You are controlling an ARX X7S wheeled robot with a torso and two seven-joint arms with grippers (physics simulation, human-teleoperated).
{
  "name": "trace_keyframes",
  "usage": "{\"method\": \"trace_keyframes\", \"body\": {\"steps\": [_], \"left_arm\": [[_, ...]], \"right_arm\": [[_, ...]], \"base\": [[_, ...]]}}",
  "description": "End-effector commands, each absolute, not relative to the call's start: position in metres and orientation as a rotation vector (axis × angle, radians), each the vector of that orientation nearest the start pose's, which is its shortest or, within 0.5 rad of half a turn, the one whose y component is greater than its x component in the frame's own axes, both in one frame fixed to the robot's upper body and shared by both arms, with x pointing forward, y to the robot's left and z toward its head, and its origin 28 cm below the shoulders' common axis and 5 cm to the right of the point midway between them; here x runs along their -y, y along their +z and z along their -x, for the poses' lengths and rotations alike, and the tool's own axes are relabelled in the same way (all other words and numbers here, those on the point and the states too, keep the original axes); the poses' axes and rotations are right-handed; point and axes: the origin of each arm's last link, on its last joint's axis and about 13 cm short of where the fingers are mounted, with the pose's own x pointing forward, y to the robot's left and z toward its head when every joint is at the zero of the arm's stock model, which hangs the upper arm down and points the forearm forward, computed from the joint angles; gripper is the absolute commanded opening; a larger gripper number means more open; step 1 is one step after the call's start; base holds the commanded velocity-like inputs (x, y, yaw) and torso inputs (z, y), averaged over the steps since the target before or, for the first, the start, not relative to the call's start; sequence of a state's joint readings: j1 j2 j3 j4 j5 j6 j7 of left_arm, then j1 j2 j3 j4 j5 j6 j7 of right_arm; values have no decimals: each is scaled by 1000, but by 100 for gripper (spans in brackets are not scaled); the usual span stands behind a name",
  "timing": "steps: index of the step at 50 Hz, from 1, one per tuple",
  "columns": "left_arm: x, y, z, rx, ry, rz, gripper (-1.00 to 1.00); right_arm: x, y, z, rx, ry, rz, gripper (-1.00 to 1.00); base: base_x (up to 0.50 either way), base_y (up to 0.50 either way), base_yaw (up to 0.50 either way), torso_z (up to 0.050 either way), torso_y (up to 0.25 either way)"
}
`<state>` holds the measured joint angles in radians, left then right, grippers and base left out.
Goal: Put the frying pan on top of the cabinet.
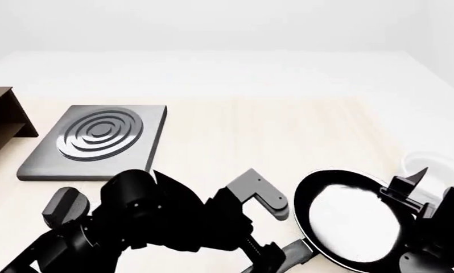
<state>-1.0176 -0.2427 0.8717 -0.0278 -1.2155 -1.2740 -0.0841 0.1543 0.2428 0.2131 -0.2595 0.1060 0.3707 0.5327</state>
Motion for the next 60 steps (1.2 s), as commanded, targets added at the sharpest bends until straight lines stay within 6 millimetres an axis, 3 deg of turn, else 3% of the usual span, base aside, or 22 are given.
{"method": "trace_keyframes", "body": {"steps": [1,13,45,60], "left_arm": [[-121,156,-275,-840,-1049,-260,100],[-112,156,-269,-845,-1058,-255,100],[-95,124,-262,-940,-1090,-280,100],[-94,94,-259,-1043,-1066,-272,100]], "right_arm": [[191,92,-236,102,-725,91,100],[190,91,-237,98,-718,89,100],[191,89,-235,100,-716,79,100],[191,89,-232,102,-717,73,100]], "base": [[0,0,0,0,0],[0,0,0,0,0],[0,0,0,0,0],[0,0,0,0,0]]}}
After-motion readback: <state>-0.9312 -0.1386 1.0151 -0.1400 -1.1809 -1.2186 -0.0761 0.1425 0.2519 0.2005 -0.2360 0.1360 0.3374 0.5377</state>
